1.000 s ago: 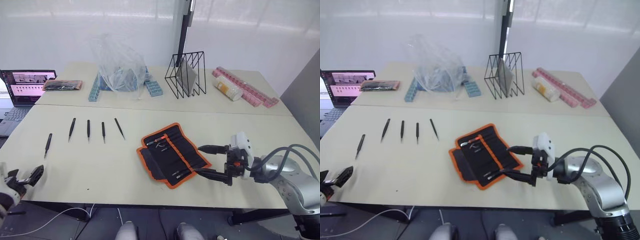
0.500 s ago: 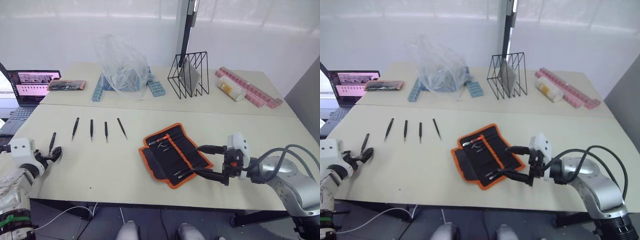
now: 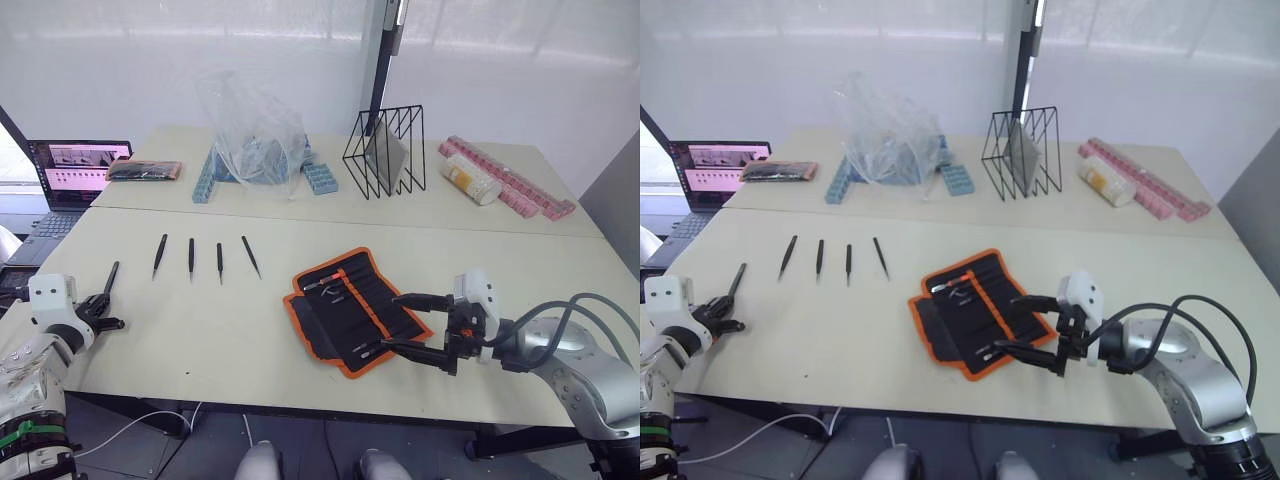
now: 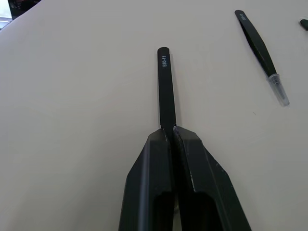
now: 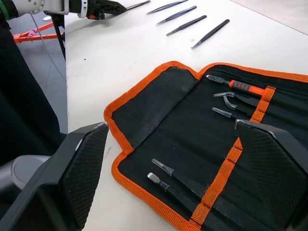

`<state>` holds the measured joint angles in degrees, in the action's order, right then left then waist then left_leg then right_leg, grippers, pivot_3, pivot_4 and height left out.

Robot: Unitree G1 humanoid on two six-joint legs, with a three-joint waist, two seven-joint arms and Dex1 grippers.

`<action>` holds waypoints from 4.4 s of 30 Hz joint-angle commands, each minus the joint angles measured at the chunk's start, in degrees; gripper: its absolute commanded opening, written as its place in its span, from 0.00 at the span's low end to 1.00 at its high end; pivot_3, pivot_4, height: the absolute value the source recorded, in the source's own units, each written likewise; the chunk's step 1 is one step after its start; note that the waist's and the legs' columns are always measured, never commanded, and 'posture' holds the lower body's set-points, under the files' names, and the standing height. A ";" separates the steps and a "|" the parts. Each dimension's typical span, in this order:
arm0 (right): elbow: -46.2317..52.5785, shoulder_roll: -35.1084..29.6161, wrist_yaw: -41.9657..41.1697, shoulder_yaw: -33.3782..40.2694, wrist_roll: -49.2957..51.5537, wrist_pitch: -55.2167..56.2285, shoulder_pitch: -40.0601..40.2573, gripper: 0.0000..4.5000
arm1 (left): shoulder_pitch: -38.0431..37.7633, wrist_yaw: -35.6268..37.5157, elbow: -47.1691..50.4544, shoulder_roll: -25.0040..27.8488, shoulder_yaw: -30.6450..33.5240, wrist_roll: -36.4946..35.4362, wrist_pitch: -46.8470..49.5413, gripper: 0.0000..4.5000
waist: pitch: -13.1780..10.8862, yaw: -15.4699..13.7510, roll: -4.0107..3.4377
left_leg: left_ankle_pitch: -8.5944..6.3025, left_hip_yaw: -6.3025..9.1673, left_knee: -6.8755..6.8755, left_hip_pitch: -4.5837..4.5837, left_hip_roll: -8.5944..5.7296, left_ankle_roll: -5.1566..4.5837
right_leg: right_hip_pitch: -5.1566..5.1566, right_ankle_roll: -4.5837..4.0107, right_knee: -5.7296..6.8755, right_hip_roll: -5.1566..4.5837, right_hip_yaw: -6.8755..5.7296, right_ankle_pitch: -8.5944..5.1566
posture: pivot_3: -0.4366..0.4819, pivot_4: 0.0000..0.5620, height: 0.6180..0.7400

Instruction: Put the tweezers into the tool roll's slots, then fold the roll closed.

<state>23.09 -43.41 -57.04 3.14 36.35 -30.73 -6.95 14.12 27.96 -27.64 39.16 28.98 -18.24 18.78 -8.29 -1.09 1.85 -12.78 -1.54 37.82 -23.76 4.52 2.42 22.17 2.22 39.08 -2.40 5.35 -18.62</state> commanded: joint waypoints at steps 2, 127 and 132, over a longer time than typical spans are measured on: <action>1.22 -0.50 0.14 1.88 0.61 0.18 -0.32 1.00 | -0.28 1.87 -1.90 -1.01 -2.23 0.11 0.36 0.00 | 0.00 0.00 0.00 | 0.00 0.00 0.00 0.00 0.00 0.00 | 0.00 0.00 0.00 0.00 0.00 0.00 | 0.48 0.27 0.74; 8.56 25.87 41.21 -16.68 -26.41 -12.92 16.10 0.00 | 33.87 17.37 5.84 -22.88 -54.14 14.06 16.12 0.13 | 0.44 1.37 0.42 | 0.17 1.08 0.05 0.39 -0.46 -0.18 | -1.21 0.28 -0.56 0.22 0.13 -0.27 | 0.48 0.27 0.74; 8.14 26.10 41.59 -16.47 -26.87 -12.86 15.82 0.00 | 33.36 20.35 11.76 -19.67 -52.48 12.68 18.53 0.49 | 0.42 2.41 0.37 | 0.16 1.20 0.00 0.18 -0.47 -0.18 | -1.01 0.27 -0.50 0.26 0.13 -0.27 | 0.48 0.27 0.74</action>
<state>33.30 -17.27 -14.63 -10.76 9.16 -40.07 7.26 46.70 48.39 -18.66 17.61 -26.15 -6.12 36.75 -7.87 1.31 2.22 -12.62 -0.31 37.81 -23.65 4.05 2.24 21.22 2.49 38.60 -2.11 5.47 -18.89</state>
